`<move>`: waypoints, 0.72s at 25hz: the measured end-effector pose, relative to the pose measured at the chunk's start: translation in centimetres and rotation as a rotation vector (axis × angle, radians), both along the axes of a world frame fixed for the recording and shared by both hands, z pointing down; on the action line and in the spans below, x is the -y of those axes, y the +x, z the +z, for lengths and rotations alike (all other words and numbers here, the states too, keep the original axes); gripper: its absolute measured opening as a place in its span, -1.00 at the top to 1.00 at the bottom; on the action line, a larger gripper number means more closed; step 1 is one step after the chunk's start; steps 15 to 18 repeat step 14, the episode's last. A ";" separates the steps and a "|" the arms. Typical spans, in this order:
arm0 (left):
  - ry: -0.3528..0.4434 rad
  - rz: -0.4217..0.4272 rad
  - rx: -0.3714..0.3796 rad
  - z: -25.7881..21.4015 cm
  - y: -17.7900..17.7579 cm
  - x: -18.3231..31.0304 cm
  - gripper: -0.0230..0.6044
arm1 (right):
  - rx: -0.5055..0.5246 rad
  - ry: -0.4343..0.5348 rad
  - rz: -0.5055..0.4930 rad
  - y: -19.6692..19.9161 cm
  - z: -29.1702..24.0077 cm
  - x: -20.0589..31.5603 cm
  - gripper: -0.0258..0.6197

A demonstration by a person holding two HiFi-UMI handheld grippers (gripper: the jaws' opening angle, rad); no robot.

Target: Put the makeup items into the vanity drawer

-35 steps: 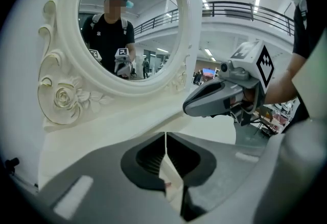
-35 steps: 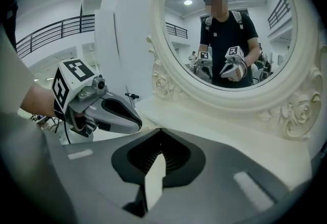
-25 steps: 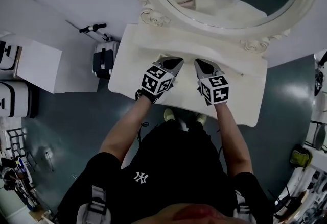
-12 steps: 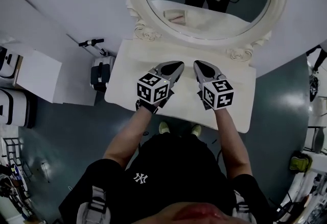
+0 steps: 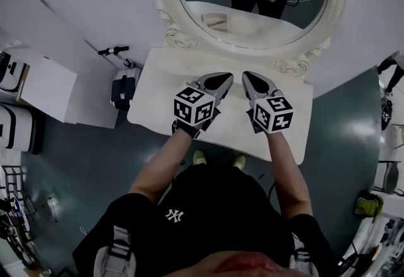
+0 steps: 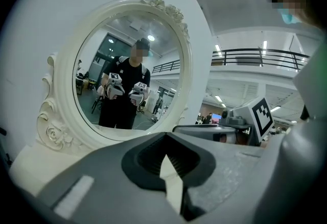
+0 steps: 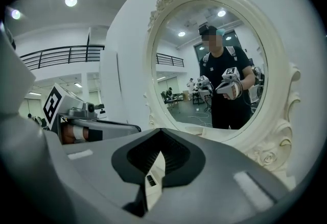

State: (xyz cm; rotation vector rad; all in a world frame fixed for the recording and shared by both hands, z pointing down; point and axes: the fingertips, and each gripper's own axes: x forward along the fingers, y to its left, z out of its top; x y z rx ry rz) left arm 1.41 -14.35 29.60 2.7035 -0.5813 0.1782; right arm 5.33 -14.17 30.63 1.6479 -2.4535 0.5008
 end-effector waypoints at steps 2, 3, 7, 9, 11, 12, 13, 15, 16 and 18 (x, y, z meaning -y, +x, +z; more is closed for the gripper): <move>0.001 -0.007 -0.006 -0.2 0.2 0.0 0.93 | 0.012 0.000 0.001 0.3 -0.1 0.0 0.85; 0.000 -0.009 -0.008 -0.2 0.4 0.0 0.93 | 0.017 0.000 0.002 0.5 -0.1 -0.1 0.85; -0.005 -0.013 -0.014 -0.3 0.8 -0.4 0.93 | 0.016 0.001 0.004 1.0 -0.1 -0.4 0.85; -0.005 -0.015 -0.020 -0.5 1.1 -0.6 0.93 | 0.015 0.000 0.004 1.3 -0.2 -0.7 0.85; -0.001 -0.018 -0.025 -0.8 1.3 -0.7 0.93 | 0.012 0.001 0.002 1.5 -0.3 -1.0 0.85; 0.002 -0.019 -0.027 -1.0 1.5 -0.7 0.93 | 0.011 0.002 0.001 1.6 -0.4 -1.1 0.85; 0.005 -0.020 -0.029 -1.1 1.6 -0.8 0.93 | 0.010 0.003 0.000 1.8 -0.4 -1.1 0.85; 0.007 -0.021 -0.031 -1.3 1.8 -0.8 0.93 | 0.010 0.005 0.000 2.0 -0.5 -1.2 0.85; 0.007 -0.021 -0.031 -1.3 1.8 -0.8 0.93 | 0.010 0.005 0.000 2.0 -0.5 -1.2 0.85; 0.007 -0.021 -0.031 -1.3 1.8 -0.8 0.93 | 0.010 0.005 0.000 2.0 -0.5 -1.2 0.85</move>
